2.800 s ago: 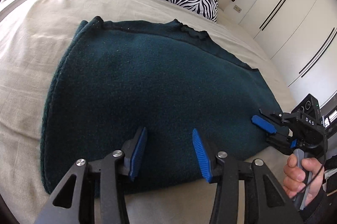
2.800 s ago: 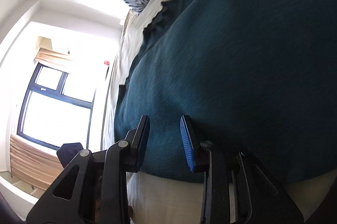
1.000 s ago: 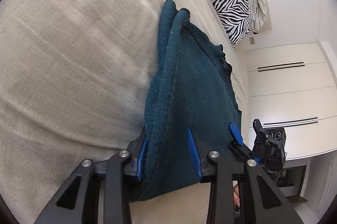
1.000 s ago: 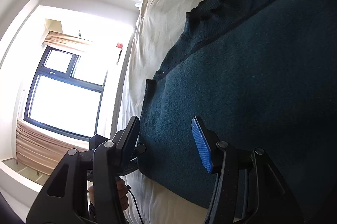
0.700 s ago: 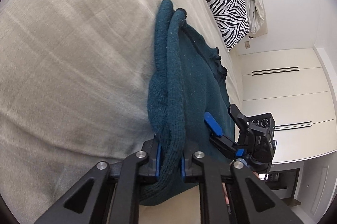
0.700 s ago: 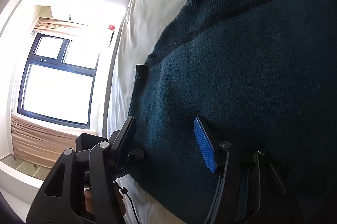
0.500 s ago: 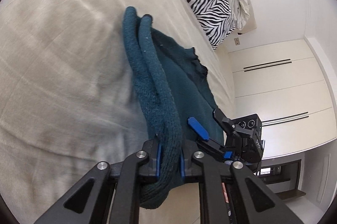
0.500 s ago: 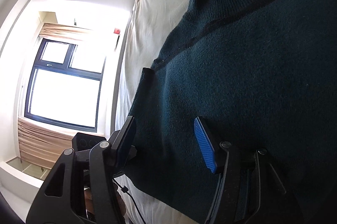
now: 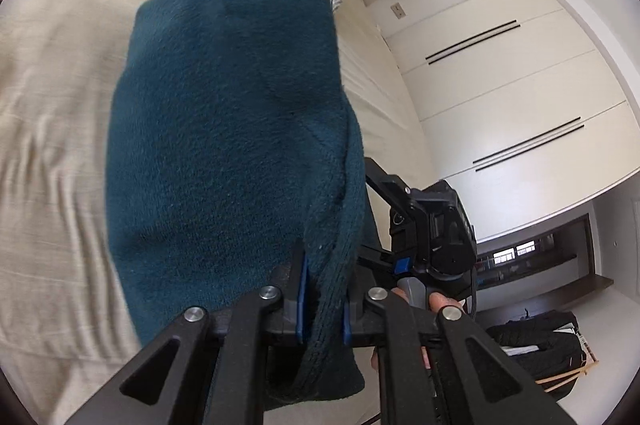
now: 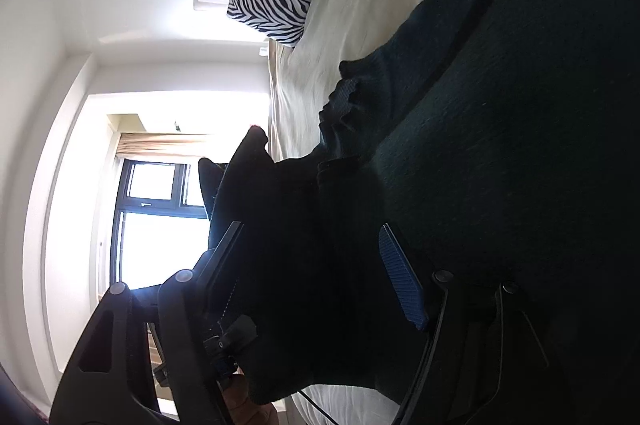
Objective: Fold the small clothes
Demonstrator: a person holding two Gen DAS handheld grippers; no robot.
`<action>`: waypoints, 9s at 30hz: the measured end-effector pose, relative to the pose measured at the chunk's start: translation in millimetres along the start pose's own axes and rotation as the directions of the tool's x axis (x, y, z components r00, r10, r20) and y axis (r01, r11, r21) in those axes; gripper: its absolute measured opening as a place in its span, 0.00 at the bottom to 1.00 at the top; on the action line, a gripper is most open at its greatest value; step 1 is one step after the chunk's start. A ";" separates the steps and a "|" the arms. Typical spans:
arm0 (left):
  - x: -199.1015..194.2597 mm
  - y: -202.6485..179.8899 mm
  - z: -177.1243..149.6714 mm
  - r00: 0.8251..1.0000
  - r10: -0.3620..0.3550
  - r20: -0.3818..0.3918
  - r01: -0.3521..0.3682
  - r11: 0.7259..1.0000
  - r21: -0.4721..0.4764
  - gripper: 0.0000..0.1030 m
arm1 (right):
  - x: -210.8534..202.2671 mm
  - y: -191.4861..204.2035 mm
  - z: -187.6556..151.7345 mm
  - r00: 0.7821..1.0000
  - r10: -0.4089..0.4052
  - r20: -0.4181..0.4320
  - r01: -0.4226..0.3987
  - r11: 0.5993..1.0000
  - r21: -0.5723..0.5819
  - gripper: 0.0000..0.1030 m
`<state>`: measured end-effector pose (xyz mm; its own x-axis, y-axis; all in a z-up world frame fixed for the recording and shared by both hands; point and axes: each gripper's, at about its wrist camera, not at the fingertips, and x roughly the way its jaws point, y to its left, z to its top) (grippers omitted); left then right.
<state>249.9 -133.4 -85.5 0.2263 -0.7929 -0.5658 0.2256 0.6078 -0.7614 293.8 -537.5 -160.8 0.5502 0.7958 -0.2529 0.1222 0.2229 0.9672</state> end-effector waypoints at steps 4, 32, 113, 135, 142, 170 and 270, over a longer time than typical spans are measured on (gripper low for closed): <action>53.2 -6.6 -15.2 0.997 0.005 -0.077 -0.005 1.000 0.000 0.15 | -23.4 -19.6 12.4 0.998 0.055 0.020 -0.056 0.997 0.061 0.65; -5.5 -7.4 -36.3 1.000 0.026 0.007 -0.026 0.993 0.119 0.58 | -35.4 41.1 36.4 0.898 -0.434 0.065 0.436 0.866 -0.243 0.13; 135.3 -27.3 57.4 0.911 0.408 0.067 -0.397 0.818 0.417 0.48 | -112.8 25.1 28.8 0.920 -0.350 0.175 0.382 0.902 -0.202 0.14; 33.4 -7.1 10.5 0.929 0.325 0.177 -0.357 0.913 0.199 0.75 | -178.5 31.0 -21.6 0.880 -0.417 0.226 0.468 0.844 -0.263 0.75; 62.1 15.5 18.2 0.963 0.267 0.016 -0.267 0.957 0.111 0.73 | -137.6 -9.4 11.1 0.910 -0.402 0.098 0.413 0.900 -0.140 0.59; -109.6 -12.5 -38.5 0.952 0.304 0.040 -0.305 0.928 0.211 0.37 | -56.9 125.8 -124.4 0.884 -0.466 0.020 0.441 0.821 -0.363 0.22; -239.4 13.8 -246.3 0.591 0.718 0.368 -0.787 0.613 0.068 1.00 | -48.7 182.1 -453.4 0.509 -0.699 0.503 0.845 0.293 -0.448 1.00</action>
<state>-34.5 53.8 -38.4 0.6441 -0.0155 -0.7648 0.0245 0.9997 0.0005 -85.2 -280.4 16.1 0.6101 -0.0335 -0.7916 0.1308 0.9897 0.0589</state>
